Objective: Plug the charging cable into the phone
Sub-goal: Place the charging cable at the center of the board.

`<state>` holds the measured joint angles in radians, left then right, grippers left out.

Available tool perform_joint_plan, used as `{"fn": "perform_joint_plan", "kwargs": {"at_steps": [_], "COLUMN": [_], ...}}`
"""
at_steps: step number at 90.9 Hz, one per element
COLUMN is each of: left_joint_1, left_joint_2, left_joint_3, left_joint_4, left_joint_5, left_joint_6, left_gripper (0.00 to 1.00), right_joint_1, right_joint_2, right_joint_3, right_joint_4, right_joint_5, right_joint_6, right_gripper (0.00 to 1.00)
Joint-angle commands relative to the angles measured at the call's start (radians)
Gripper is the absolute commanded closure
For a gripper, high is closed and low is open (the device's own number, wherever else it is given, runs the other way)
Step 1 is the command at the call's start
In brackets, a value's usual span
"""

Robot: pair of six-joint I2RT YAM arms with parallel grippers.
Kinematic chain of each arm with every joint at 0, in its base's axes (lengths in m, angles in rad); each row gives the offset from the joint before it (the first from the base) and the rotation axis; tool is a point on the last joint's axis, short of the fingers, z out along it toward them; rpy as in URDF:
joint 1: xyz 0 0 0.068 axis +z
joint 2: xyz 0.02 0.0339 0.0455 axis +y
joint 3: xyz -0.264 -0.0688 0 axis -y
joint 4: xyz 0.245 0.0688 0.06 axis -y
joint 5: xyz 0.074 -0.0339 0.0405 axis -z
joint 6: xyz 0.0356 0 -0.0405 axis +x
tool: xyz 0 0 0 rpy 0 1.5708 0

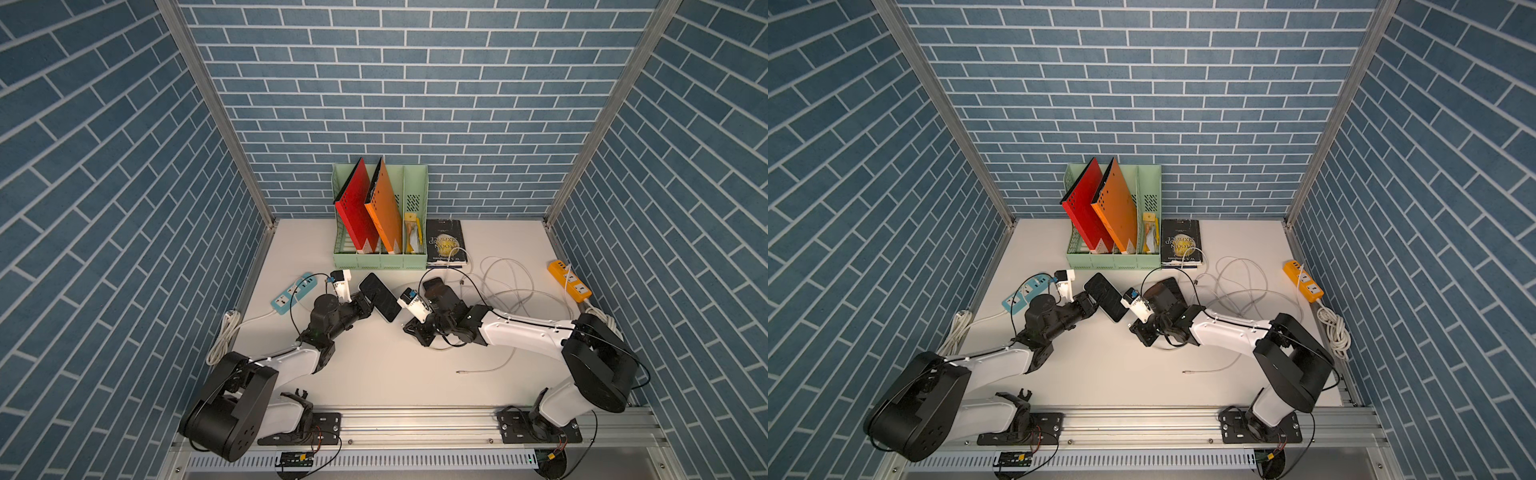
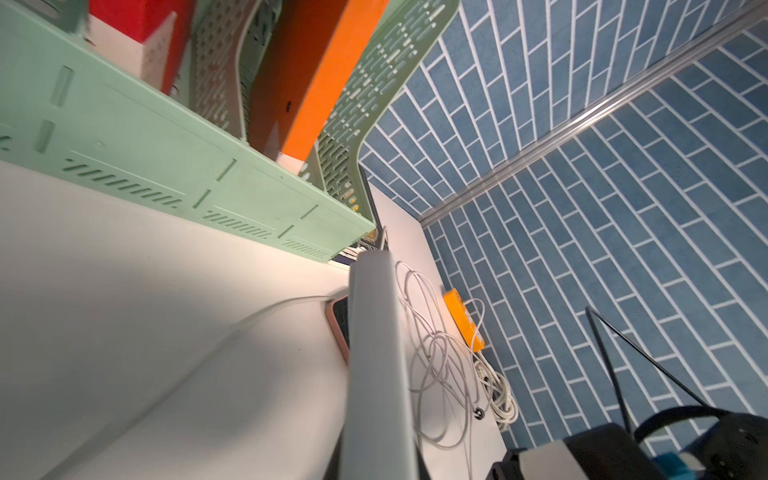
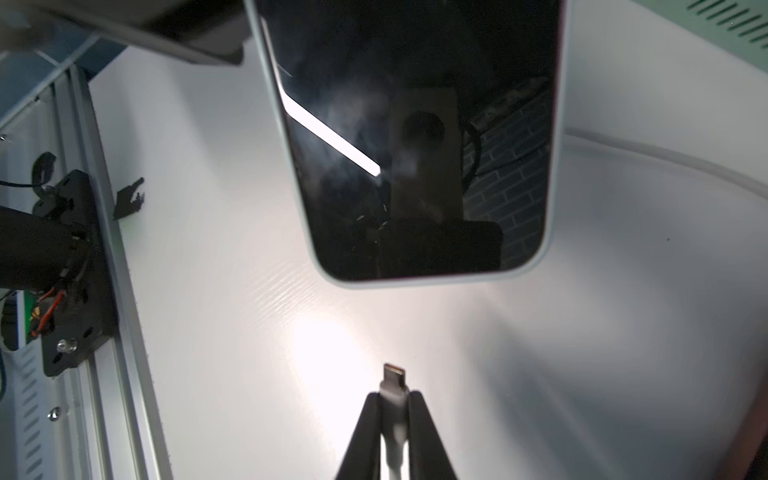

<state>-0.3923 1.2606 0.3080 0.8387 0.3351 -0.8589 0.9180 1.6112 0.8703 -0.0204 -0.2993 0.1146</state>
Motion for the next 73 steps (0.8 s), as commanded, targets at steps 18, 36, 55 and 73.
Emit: {"fn": "perform_joint_plan", "kwargs": {"at_steps": [18,36,55,73], "left_joint_1": [0.003,0.003,0.002,0.003], "left_joint_2": [-0.111,-0.087,-0.08,-0.071], "left_joint_3": [0.001,0.006,0.011,0.016], "left_joint_4": [-0.172,-0.163,-0.173,-0.174], "left_joint_5": [-0.222,-0.214,-0.209,-0.206], "left_joint_6": [0.073,0.072,0.074,0.074], "left_gripper": [1.0,1.0,1.0,1.0], "right_joint_1": [0.036,0.047,0.047,0.054], "right_joint_2": [0.185,0.212,0.213,0.239], "right_joint_3": [0.146,0.18,0.198,0.214], "right_joint_4": [-0.185,-0.25,-0.307,-0.345], "right_joint_5": [0.094,0.153,0.175,0.183], "right_joint_6": [-0.044,-0.052,-0.062,-0.071], "right_gripper": [0.96,0.75,0.72,0.71]}}
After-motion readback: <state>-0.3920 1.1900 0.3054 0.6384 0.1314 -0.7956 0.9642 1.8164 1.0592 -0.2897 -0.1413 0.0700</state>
